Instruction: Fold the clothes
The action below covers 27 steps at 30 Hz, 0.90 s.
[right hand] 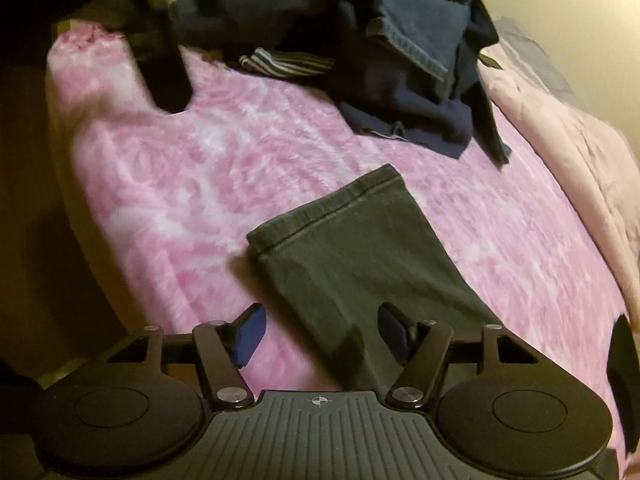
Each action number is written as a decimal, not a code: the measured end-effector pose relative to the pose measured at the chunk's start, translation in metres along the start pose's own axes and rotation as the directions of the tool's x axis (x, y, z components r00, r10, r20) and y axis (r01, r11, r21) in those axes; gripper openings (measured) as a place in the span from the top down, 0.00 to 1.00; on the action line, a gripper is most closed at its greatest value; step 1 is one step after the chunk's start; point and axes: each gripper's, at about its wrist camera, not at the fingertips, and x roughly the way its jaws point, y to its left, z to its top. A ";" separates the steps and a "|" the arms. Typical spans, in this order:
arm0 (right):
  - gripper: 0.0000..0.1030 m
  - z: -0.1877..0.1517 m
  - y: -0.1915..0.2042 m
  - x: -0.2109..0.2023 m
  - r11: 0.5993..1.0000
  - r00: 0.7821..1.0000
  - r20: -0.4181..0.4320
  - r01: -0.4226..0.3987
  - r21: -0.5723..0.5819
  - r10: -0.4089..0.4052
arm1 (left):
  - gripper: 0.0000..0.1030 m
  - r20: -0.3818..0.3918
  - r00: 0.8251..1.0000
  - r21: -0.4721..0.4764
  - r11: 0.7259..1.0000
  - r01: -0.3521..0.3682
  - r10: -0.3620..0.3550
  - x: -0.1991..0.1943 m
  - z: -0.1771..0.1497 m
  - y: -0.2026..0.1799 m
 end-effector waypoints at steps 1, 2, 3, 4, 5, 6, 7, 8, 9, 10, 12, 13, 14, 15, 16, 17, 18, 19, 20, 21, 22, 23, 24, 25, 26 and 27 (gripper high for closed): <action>0.37 0.001 0.004 0.005 0.999 1.000 0.008 0.003 -0.033 -0.003 | 0.04 -0.005 1.000 -0.012 1.000 0.002 -0.002 0.003 -0.003 0.002; 0.37 0.001 0.007 0.009 0.998 1.000 0.019 0.009 -0.067 -0.008 | 0.04 -0.007 1.000 -0.018 1.000 0.005 -0.005 0.004 -0.005 0.003; 0.37 0.001 0.011 0.009 0.994 0.999 0.040 0.023 -0.107 -0.019 | 0.04 -0.008 1.000 -0.022 1.000 0.008 -0.008 0.006 -0.007 0.004; 0.37 0.002 0.012 0.009 0.992 0.998 0.054 0.030 -0.124 -0.024 | 0.04 -0.007 1.000 -0.022 1.000 0.009 -0.009 0.007 -0.008 0.004; 0.46 0.002 0.010 0.010 0.992 0.998 0.060 0.035 -0.119 -0.028 | 0.04 -0.005 1.000 -0.020 1.000 0.008 -0.009 0.007 -0.008 0.005; 0.59 0.003 0.007 0.010 0.994 0.998 0.059 0.030 -0.108 -0.024 | 0.04 -0.003 1.000 -0.019 1.000 0.007 -0.007 0.007 -0.008 0.005; 0.63 0.004 0.005 0.009 0.994 0.998 0.055 0.036 -0.100 -0.031 | 0.04 -0.001 1.000 -0.019 1.000 0.006 -0.006 0.006 -0.007 0.006; 0.75 0.005 0.004 0.009 0.995 0.998 0.051 0.042 -0.092 -0.037 | 0.04 0.002 1.000 -0.022 1.000 0.005 -0.005 0.006 -0.006 0.007; 0.86 0.006 0.002 0.008 0.996 0.998 0.048 0.047 -0.081 -0.044 | 0.04 0.006 1.000 -0.026 1.000 0.005 -0.005 0.005 -0.005 0.008; 0.87 0.008 -0.002 0.007 0.997 0.998 0.049 0.049 -0.055 -0.046 | 0.04 0.010 1.000 -0.030 1.000 0.003 -0.003 0.004 -0.003 0.009; 0.89 0.012 -0.012 0.001 0.999 0.997 0.055 0.052 -0.008 -0.051 | 0.04 0.019 1.000 -0.030 1.000 -0.004 0.005 0.001 0.002 0.011; 0.89 0.014 -0.018 -0.003 0.998 0.997 0.062 0.053 0.019 -0.054 | 0.04 0.024 1.000 -0.026 1.000 -0.007 0.007 -0.001 0.005 0.011; 0.89 0.016 -0.026 -0.008 0.997 0.996 0.066 0.050 0.058 -0.054 | 0.04 0.031 0.999 -0.019 1.000 -0.008 0.009 -0.004 0.009 0.011; 0.89 0.018 -0.034 -0.014 0.994 0.996 0.070 0.047 0.101 -0.055 | 0.04 0.038 0.999 -0.013 1.000 -0.009 0.010 -0.006 0.013 0.011; 0.89 0.019 -0.044 -0.022 0.986 0.996 0.075 0.044 0.162 -0.057 | 0.04 0.046 0.999 -0.004 1.000 -0.009 0.010 -0.009 0.018 0.010; 0.89 0.020 -0.055 -0.030 0.974 0.995 0.079 0.039 0.225 -0.059 | 0.04 0.055 0.998 0.008 1.000 -0.008 0.008 -0.011 0.024 0.008; 0.90 0.019 -0.068 -0.040 0.953 0.995 0.087 0.029 0.303 -0.058 | 0.04 0.065 0.998 0.020 1.000 -0.007 0.006 -0.012 0.031 0.005; 0.90 0.017 -0.085 -0.049 0.920 0.993 0.100 0.017 0.392 -0.061 | 0.04 0.074 0.997 0.032 0.999 -0.006 0.004 -0.014 0.037 0.003; 0.90 0.015 -0.101 -0.058 0.880 0.991 0.112 0.005 0.475 -0.066 | 0.04 0.084 0.996 0.045 0.999 -0.002 -0.002 -0.015 0.044 -0.001; 0.90 0.011 -0.117 -0.068 0.838 0.989 0.125 -0.001 0.546 -0.080 | 0.04 0.093 0.996 0.062 0.998 0.005 -0.011 -0.015 0.054 -0.007; 0.90 0.006 -0.133 -0.078 0.790 0.986 0.138 -0.008 0.613 -0.097 | 0.04 0.102 0.995 0.081 0.997 0.013 -0.021 -0.014 0.064 -0.014; 0.90 -0.003 -0.152 -0.090 0.736 0.981 0.155 -0.017 0.676 -0.120 | 0.04 0.111 0.993 0.101 0.995 0.020 -0.031 -0.014 0.073 -0.021; 0.90 -0.013 -0.171 -0.101 0.685 0.975 0.169 -0.023 0.728 -0.147 | 0.04 0.119 0.992 0.120 0.992 0.027 -0.041 -0.013 0.083 -0.028; 0.90 -0.025 -0.191 -0.114 0.628 0.968 0.180 -0.031 0.777 -0.176 | 0.04 0.129 0.990 0.147 0.989 0.032 -0.052 -0.013 0.095 -0.038; 0.90 -0.043 -0.212 -0.127 0.562 0.959 0.190 -0.040 0.826 -0.211 | 0.04 0.140 0.988 0.170 0.985 0.038 -0.062 -0.012 0.107 -0.049; 0.90 -0.060 -0.231 -0.139 0.508 0.950 0.194 -0.046 0.860 -0.244 | 0.04 0.150 0.986 0.192 0.980 0.043 -0.073 -0.011 0.119 -0.059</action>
